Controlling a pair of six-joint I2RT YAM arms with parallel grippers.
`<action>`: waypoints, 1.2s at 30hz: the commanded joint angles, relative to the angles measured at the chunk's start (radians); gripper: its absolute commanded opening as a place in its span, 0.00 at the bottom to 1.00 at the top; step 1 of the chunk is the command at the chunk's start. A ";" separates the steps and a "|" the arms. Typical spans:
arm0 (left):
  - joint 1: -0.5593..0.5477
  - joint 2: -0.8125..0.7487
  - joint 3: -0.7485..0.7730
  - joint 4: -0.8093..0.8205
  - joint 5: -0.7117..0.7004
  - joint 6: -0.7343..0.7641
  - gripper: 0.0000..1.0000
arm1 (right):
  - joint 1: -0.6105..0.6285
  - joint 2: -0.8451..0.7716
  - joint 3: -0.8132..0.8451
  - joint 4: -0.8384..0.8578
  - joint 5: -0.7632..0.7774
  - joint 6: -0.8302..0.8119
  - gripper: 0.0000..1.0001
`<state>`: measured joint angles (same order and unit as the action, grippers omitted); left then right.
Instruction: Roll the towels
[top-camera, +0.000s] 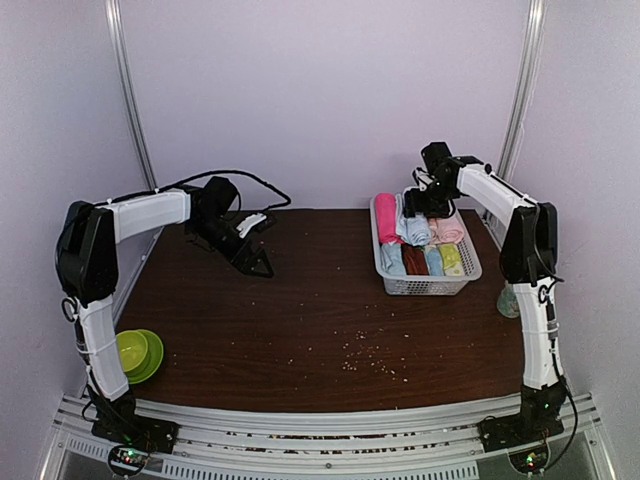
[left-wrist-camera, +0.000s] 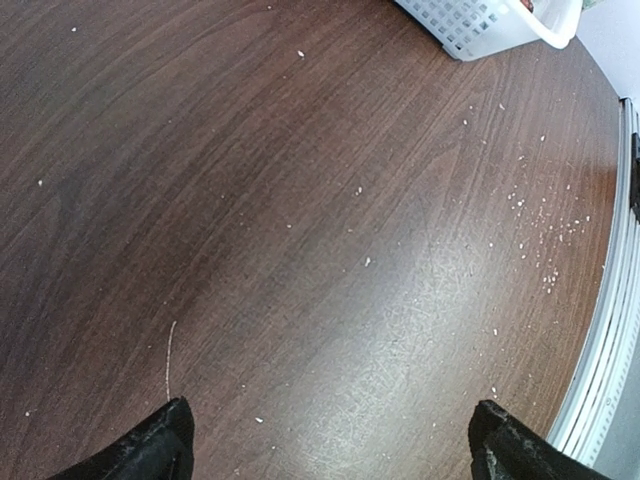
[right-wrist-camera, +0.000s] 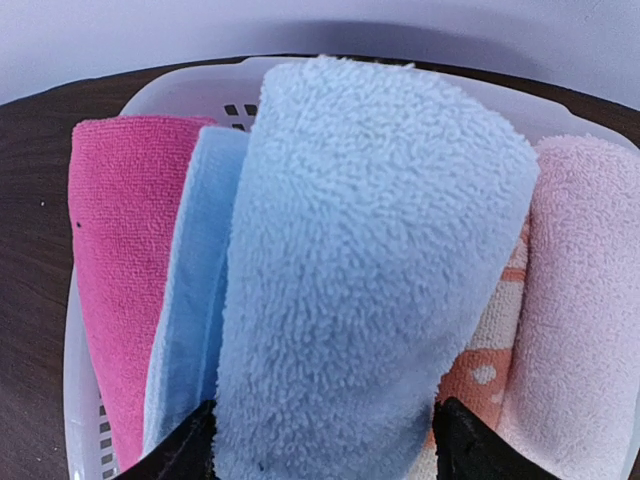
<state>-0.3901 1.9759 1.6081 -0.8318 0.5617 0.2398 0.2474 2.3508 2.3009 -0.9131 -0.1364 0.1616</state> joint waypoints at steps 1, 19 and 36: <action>0.011 -0.046 0.003 0.010 -0.006 -0.007 0.98 | 0.020 -0.055 0.018 -0.095 0.038 -0.005 0.72; 0.012 -0.058 0.016 0.008 -0.030 -0.001 0.98 | 0.035 -0.159 -0.008 0.013 0.111 0.053 0.89; 0.148 -0.310 -0.180 0.287 -0.310 -0.053 0.98 | 0.175 -0.827 -0.804 0.425 0.474 -0.058 1.00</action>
<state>-0.2955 1.7390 1.4994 -0.6846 0.3202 0.2188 0.4015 1.6810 1.6833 -0.6533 0.2546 0.1253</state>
